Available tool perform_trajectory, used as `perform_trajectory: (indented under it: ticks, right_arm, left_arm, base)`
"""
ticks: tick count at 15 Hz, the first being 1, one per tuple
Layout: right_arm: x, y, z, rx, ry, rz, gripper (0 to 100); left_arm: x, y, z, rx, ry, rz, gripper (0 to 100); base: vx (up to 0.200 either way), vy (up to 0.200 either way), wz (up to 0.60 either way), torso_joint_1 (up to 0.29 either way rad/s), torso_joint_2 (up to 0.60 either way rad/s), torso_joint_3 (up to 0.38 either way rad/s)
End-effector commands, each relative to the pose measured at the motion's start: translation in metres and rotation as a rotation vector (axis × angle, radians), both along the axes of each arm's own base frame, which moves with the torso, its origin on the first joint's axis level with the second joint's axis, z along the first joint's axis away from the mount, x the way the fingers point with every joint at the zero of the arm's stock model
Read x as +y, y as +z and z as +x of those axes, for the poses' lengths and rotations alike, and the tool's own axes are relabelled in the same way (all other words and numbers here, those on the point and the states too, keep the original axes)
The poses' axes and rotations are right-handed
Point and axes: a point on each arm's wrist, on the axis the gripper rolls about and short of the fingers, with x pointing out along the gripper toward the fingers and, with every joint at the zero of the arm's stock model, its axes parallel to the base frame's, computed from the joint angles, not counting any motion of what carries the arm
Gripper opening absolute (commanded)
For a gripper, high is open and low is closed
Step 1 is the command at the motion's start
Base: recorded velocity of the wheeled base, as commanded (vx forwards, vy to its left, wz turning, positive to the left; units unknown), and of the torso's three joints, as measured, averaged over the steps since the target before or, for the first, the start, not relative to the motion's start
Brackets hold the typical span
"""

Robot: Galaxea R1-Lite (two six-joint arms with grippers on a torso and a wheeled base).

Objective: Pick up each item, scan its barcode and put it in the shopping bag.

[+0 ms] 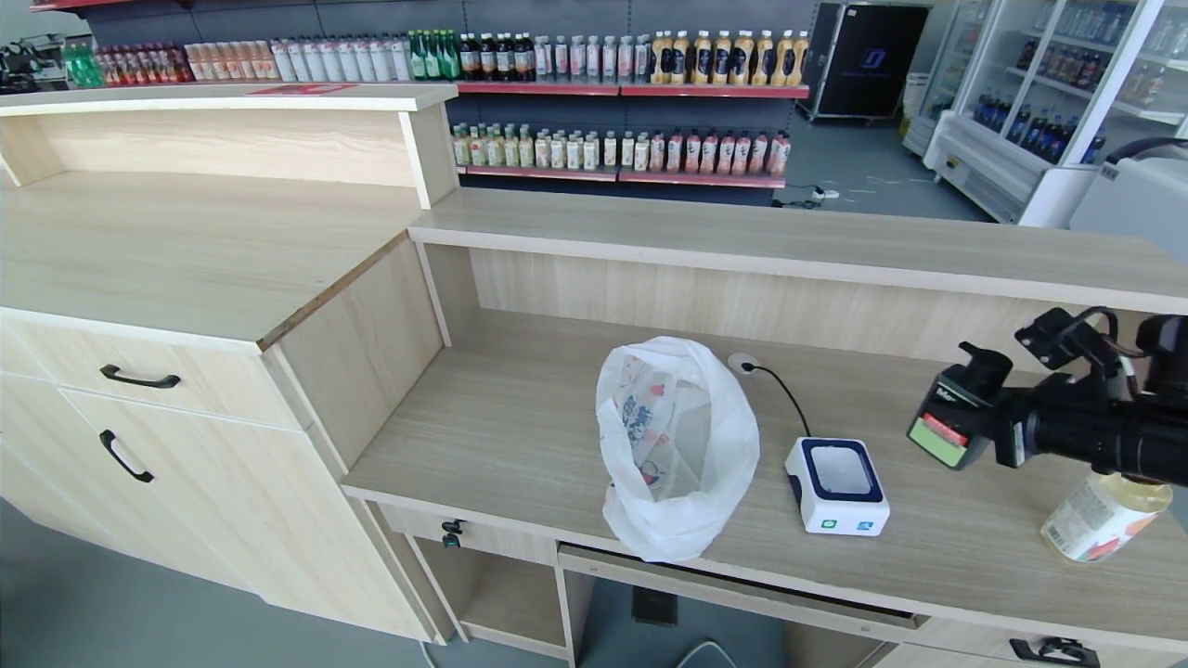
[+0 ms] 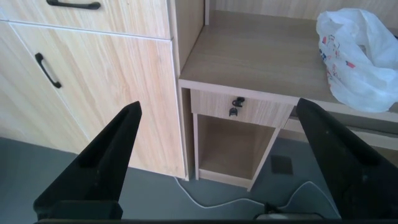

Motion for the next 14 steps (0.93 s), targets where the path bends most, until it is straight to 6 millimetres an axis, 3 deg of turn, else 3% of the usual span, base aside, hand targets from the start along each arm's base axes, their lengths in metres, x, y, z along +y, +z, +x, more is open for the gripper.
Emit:
perform_trajectory:
  ticks: [1, 3, 6, 8, 10, 11, 14]
  right_arm:
    - [-0.017, 0.028, -0.063, -0.111, -0.126, -0.117, 0]
    - [-0.025, 0.037, -0.063, -0.157, -0.159, -0.185, 0]
    - [-0.025, 0.045, -0.056, -0.233, -0.151, -0.222, 0]
    - [-0.02, 0.052, -0.036, -0.275, -0.143, -0.236, 0]
    - [-0.003, 0.051, -0.004, -0.279, -0.148, -0.215, 0]
    - [0.003, 0.048, 0.008, -0.277, -0.153, -0.194, 0]
    - [0.022, 0.007, 0.043, -0.183, -0.09, -0.09, 0]
  left_arm:
    - [0.0, 0.0, 0.0, -0.001, 0.0, 0.0, 100]
    - [0.0, 0.0, 0.0, -0.001, 0.0, 0.0, 100]
    - [0.0, 0.0, 0.0, -0.001, 0.0, -0.001, 100]
    - [0.0, 0.0, 0.0, -0.001, 0.0, -0.001, 100]
    - [0.0, 0.0, 0.0, -0.001, 0.0, 0.0, 100]
    - [0.0, 0.0, 0.0, -0.001, 0.0, 0.0, 100]
    - [0.0, 0.0, 0.0, -0.001, 0.0, 0.0, 100]
  base:
    - [0.0, 0.0, 0.0, 0.0, 0.0, 0.0]
    - [0.0, 0.0, 0.0, 0.0, 0.0, 0.0]
    - [0.0, 0.0, 0.6, 0.001, 0.0, 0.007]
    - [0.0, 0.0, 0.6, 0.002, 0.0, 0.007]
    - [0.0, 0.0, 0.6, 0.012, 0.0, 0.005]
    - [0.0, 0.0, 0.6, -0.002, 0.0, -0.002]
    - [0.0, 0.0, 0.0, 0.0, 0.0, 0.0]
